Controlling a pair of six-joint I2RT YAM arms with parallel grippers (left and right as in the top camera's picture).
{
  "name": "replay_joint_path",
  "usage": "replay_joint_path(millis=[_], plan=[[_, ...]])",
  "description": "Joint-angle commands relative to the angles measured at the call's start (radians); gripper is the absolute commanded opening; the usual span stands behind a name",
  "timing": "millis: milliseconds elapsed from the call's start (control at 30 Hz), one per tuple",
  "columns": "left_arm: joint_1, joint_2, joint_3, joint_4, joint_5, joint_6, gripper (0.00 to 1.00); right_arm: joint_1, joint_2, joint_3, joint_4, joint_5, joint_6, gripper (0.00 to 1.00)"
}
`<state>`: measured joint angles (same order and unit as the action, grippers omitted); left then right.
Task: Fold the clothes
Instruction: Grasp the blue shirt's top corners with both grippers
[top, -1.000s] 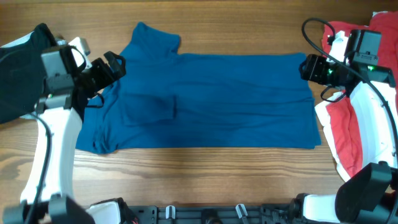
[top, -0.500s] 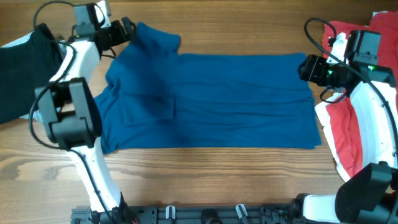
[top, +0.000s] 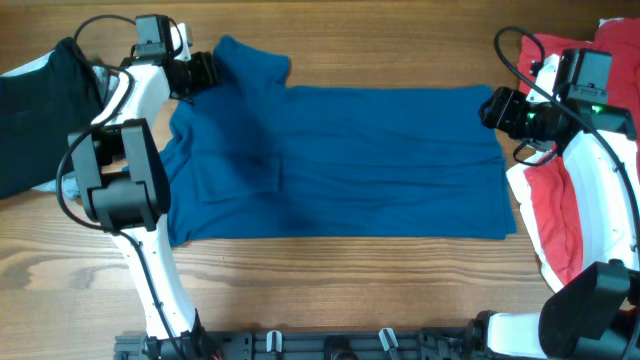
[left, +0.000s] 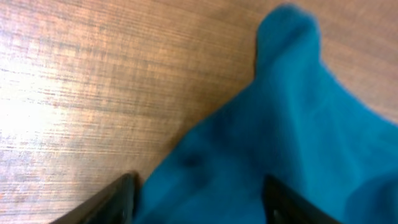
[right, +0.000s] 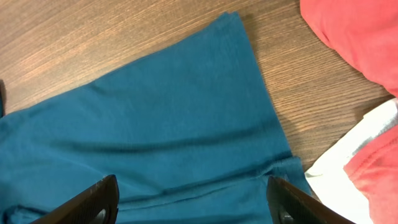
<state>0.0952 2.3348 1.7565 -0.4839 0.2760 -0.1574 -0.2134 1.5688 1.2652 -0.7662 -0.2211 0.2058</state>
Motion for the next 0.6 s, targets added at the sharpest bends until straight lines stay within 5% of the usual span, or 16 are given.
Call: replay_joint_path(millis=[0, 200, 367, 567], plan=[[0.0, 0.02, -0.023, -0.092, -0.006, -0.003, 0.55, -0.006, 0.0, 0.018, -0.001, -0.012, 0.016, 0.77], [-0.02, 0.02, -0.023, -0.094, 0.016, -0.002, 0.43, -0.007, 0.0, 0.018, 0.0, -0.012, 0.031, 0.76], [-0.025, 0.02, -0.023, -0.093, 0.023, -0.002, 0.06, -0.007, 0.0, 0.018, 0.0, -0.012, 0.032, 0.77], [-0.026, 0.02, -0.023, -0.093, 0.022, -0.002, 0.04, -0.006, 0.0, 0.017, 0.002, -0.012, 0.032, 0.77]])
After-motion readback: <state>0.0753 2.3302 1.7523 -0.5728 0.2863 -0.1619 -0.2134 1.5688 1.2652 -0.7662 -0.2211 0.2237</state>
